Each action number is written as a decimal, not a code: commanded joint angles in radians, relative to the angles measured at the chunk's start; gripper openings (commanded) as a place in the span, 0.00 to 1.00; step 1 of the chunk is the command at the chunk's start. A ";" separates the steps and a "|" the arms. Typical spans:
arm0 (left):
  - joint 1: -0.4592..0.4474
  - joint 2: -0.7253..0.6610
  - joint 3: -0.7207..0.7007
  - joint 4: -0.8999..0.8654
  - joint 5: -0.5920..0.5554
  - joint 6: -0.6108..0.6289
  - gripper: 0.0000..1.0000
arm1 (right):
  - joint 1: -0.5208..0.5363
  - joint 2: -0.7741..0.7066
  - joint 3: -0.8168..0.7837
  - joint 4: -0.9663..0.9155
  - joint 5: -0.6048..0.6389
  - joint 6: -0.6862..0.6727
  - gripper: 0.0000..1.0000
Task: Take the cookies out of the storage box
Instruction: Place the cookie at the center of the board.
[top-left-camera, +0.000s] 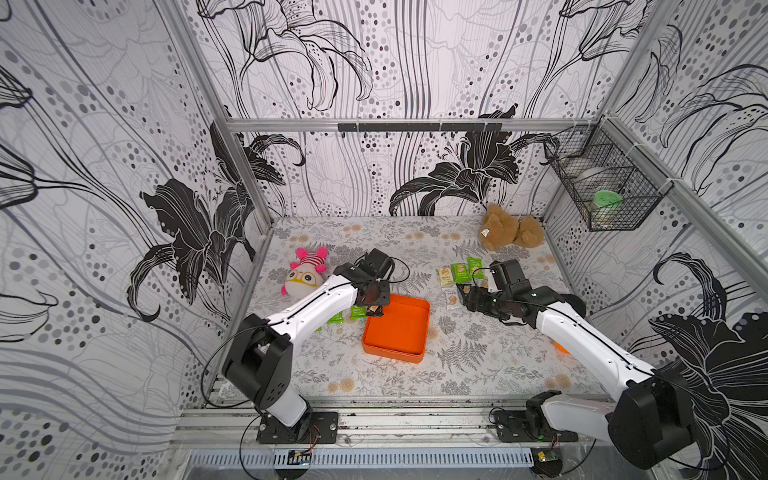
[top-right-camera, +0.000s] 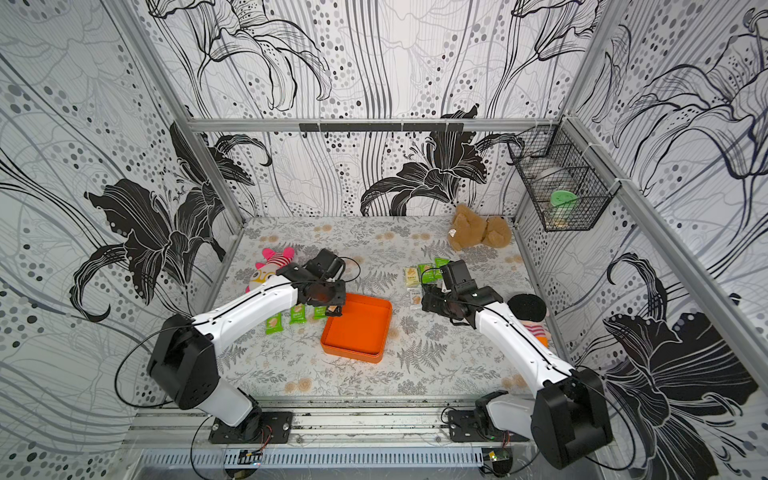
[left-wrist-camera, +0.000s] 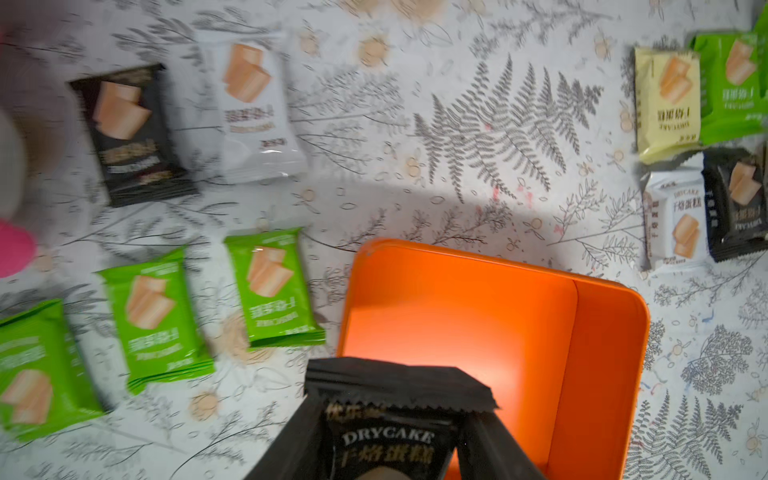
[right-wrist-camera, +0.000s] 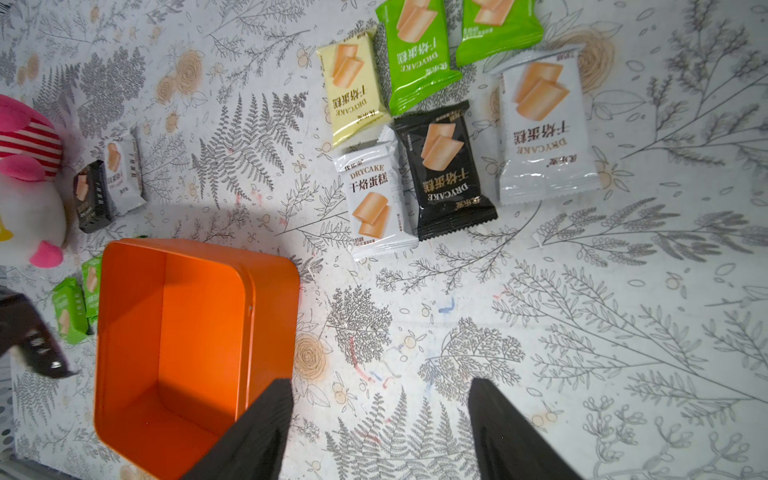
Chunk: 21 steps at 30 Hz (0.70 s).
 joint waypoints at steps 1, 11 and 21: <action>0.045 -0.083 -0.066 -0.050 -0.033 0.000 0.49 | -0.002 0.000 0.021 -0.029 0.012 -0.029 0.73; 0.121 -0.242 -0.333 -0.012 -0.041 -0.038 0.49 | -0.001 0.010 0.033 -0.017 0.007 -0.038 0.72; 0.125 -0.158 -0.464 0.144 0.001 -0.133 0.48 | -0.001 -0.019 0.018 -0.032 0.010 -0.044 0.72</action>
